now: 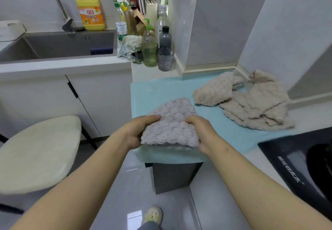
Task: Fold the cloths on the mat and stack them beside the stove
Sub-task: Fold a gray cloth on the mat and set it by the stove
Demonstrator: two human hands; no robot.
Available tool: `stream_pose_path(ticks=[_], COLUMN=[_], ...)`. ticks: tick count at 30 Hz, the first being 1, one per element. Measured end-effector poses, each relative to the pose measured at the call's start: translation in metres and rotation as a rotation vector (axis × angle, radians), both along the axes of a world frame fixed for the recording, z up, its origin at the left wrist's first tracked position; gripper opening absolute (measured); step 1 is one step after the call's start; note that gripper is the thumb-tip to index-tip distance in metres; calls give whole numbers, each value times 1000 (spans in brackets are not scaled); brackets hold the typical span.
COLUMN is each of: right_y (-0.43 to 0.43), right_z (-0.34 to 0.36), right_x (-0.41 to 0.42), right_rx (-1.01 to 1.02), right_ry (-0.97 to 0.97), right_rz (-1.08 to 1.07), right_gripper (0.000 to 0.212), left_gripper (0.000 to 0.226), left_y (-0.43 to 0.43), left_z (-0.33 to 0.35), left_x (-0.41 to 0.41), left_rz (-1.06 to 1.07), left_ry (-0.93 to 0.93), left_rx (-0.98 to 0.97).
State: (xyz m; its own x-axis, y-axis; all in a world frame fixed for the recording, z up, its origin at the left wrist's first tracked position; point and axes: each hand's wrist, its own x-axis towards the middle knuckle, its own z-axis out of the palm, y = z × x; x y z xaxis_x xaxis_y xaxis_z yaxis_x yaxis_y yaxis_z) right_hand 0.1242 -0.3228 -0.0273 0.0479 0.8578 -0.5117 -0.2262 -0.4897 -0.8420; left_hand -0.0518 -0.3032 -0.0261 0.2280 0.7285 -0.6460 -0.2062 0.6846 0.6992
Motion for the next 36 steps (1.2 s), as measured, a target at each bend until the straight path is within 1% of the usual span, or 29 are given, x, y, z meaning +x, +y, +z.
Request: stream_pose_path(ticks=[2,4,5,6,8,9,11,14,17,20,23,25,27,29,31,33,36], right_y=[-20,-41,-52,-64,-88,-100,-124,-168,-218,-273,-324,-354,-381,-404,-429,-457,-512], right_z=[9,15,17,19,21,21,20,10,-7,-13,-11,-11,-7,-2,5,12,20], right_x=[11,18,20,21,24,26,29,21,3,-10,-7,0,11,26,48,76,128], right_rx=[-31,-29,-25,-20,-16,-16,-21,-9,-29,-46,-42,-45,-41,-24,-8,3,41], right_ry=[159,256,275,282,270,257,185,3,-99,-116,-109,-100,-88,-84,-84,-89,-126], right_rz=[0,21,30,40,30,14,-34,-125,-207,-246,-299,-350,-397,-430,-466,-521,-609], right_gripper=[23,22,23,23,21,21,23,22,27,29,15,7,3,8,18,23,15], left_gripper=[14,20,25,34,62,68,64,57,40,28,22,22,25,25,24,24,24], left_y=[-20,-41,-52,-62,-80,-88,-107,-142,-184,-227,-267,-291,-312,-332,-354,-376,-418], left_z=[4,5,4,3,1,3,9,14,10,1,-1,3,10,18,23,24,24], left_x=[5,11,13,15,20,23,28,25,12,0,2,11,26,45,68,100,164], left_rz=[-1,-45,-73,-103,-116,-104,-108,-192,-288,-353,-399,-445,-489,-519,-559,-609,-657], left_ry=[-87,-107,-111,-118,-101,-83,-47,22,77,84,83,71,53,29,5,21,64], left_rx=[-18,-35,-38,-36,-2,30,116,234,256,233,203,208,226,241,255,289,347])
